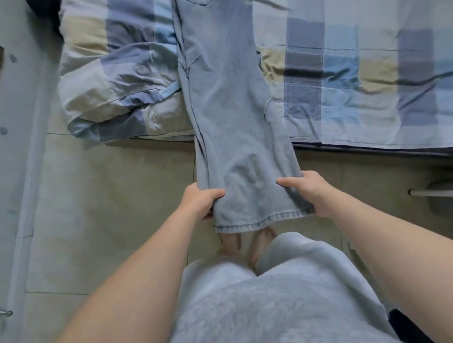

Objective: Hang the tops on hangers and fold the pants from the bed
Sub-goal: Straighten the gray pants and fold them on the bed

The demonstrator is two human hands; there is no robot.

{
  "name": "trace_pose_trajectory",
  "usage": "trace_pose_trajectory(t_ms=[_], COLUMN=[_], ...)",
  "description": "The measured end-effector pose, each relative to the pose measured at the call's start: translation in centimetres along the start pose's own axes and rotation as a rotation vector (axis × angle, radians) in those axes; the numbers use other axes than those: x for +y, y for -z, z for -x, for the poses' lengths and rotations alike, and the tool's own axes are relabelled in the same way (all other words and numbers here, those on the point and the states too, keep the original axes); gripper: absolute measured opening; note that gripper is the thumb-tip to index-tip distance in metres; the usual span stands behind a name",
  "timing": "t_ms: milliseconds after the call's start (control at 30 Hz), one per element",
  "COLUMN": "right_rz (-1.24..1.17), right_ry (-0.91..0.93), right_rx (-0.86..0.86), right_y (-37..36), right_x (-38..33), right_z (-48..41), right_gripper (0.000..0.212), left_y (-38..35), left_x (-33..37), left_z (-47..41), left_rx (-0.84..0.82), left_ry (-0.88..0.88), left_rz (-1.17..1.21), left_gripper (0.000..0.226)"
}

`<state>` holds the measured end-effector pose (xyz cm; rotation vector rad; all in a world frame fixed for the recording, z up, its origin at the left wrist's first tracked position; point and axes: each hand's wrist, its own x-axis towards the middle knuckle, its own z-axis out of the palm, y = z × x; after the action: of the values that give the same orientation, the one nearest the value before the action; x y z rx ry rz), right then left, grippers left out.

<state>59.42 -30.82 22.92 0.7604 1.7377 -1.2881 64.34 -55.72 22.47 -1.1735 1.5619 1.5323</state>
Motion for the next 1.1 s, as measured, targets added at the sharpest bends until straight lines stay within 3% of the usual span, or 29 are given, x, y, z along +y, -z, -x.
trace_pose_trajectory(t_ms=[267, 433, 700, 833, 1100], right_rz=[-0.240, -0.288, -0.318, -0.289, -0.333], right_ry=[-0.056, -0.044, -0.122, -0.196, -0.224], right_rx=[-0.017, -0.055, -0.090, -0.145, -0.204], right_y=[1.2, 2.7, 3.6, 3.5, 4.0], right_x=[0.7, 3.7, 13.2, 17.2, 17.0], right_z=[4.9, 7.7, 11.8, 13.6, 15.0], right_gripper=[0.012, 0.028, 0.029, 0.027, 0.022], left_y=[-0.2, 0.0, -2.0, -1.2, -1.0], left_x=[-2.8, -5.5, -14.4, -18.3, -18.7], left_z=[4.3, 7.3, 11.4, 13.4, 14.5], left_rx=[0.114, 0.148, 0.135, 0.086, 0.036], left_ry=[0.047, 0.036, 0.125, 0.205, 0.250], left_rz=[0.177, 0.198, 0.233, 0.240, 0.209], left_gripper=[0.028, 0.015, 0.026, 0.022, 0.022])
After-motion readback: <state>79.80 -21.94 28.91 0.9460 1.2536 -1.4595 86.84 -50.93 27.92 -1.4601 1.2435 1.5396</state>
